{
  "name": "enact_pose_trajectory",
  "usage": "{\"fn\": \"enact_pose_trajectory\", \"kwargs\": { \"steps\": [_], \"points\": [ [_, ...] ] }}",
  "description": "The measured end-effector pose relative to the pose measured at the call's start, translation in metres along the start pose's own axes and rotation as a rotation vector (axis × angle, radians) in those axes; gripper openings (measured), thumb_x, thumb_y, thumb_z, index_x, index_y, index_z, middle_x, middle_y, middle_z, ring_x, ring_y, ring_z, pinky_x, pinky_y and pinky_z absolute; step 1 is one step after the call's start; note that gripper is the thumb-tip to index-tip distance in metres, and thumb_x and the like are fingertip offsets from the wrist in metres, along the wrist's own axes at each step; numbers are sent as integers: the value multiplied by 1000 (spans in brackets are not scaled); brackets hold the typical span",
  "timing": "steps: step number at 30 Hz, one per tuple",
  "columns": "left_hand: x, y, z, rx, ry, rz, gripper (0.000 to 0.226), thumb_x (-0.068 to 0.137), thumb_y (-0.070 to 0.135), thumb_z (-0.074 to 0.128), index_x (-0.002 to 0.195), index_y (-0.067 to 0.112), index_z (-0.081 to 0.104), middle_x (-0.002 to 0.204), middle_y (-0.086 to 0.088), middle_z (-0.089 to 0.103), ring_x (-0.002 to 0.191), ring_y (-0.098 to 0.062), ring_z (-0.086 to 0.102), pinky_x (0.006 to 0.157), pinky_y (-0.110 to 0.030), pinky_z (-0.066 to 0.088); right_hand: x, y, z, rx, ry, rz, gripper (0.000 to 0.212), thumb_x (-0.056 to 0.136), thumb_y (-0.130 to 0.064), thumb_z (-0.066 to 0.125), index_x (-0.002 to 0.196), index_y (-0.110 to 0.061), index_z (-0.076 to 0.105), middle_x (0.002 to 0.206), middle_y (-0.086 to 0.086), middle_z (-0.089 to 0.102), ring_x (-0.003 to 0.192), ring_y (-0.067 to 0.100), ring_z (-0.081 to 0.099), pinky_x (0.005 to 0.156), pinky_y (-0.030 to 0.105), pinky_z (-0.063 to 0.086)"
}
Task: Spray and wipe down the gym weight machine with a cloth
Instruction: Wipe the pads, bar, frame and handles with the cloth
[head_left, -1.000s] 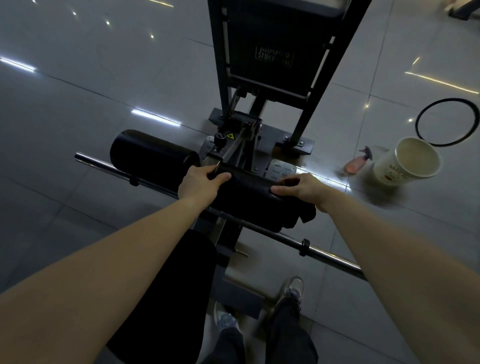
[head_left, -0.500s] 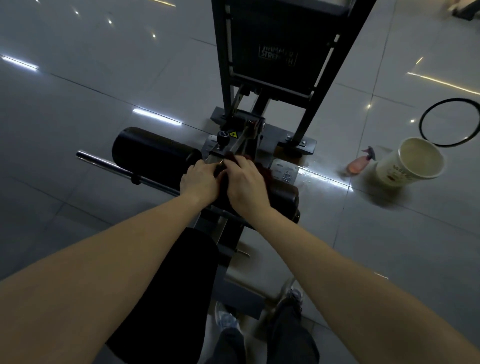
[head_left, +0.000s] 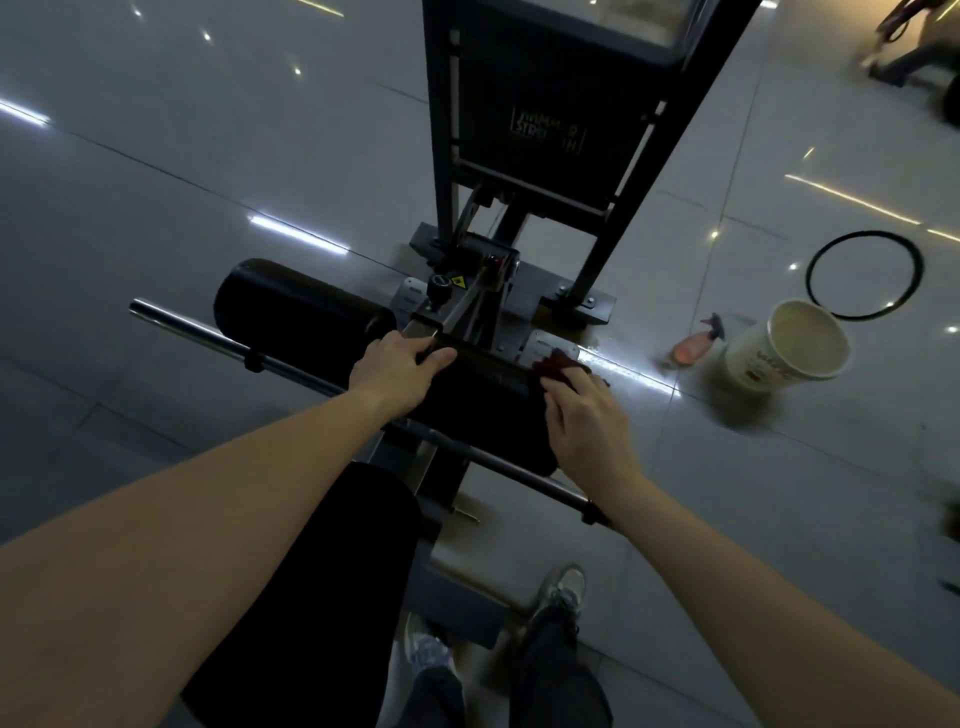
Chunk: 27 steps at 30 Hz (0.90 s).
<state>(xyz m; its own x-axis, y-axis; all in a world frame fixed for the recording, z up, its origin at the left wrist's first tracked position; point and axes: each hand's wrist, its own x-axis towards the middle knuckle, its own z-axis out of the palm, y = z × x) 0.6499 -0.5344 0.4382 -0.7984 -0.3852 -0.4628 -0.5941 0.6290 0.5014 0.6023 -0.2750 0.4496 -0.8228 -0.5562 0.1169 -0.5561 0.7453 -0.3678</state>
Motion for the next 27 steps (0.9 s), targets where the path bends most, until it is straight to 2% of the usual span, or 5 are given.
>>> {"fn": "enact_pose_trajectory", "kwargs": {
  "steps": [4,9,18,23,27],
  "points": [
    [1,-1,4,12,33,4,62,94,75,41,137,36,61,114,0,48,117,-32,54,99,-52,50,27,-41,26,-59,11,134,25,91,-5,49,101,-1,71,106,16,66,96,35,58,85,43,51],
    [-3,6,5,136,68,42,40,104,54,41,122,29,66,103,-1,43,110,-35,53,92,-52,49,88,-97,56,103,-79,36,21,95,-9,49,98,-8,70,107,10,64,100,28,56,86,36,47],
    [1,0,3,-4,42,16,64,94,75,41,140,33,60,121,-1,50,120,-30,52,98,-49,50,10,-3,-9,-207,41,-133,6,84,2,66,79,-2,66,85,16,65,74,34,58,66,41,53],
    [-4,2,3,-11,42,16,66,94,75,41,140,32,59,127,-2,52,124,-30,50,99,-51,50,-11,41,-33,-101,-238,259,29,102,-37,45,85,-15,53,91,4,57,82,25,56,66,33,35],
    [-5,1,2,-121,49,-4,61,94,71,50,133,27,64,117,-3,53,118,-30,53,100,-48,50,-13,23,-17,-1,-417,259,87,78,-79,60,138,-18,44,128,4,47,116,25,50,94,39,49]
  ]
}}
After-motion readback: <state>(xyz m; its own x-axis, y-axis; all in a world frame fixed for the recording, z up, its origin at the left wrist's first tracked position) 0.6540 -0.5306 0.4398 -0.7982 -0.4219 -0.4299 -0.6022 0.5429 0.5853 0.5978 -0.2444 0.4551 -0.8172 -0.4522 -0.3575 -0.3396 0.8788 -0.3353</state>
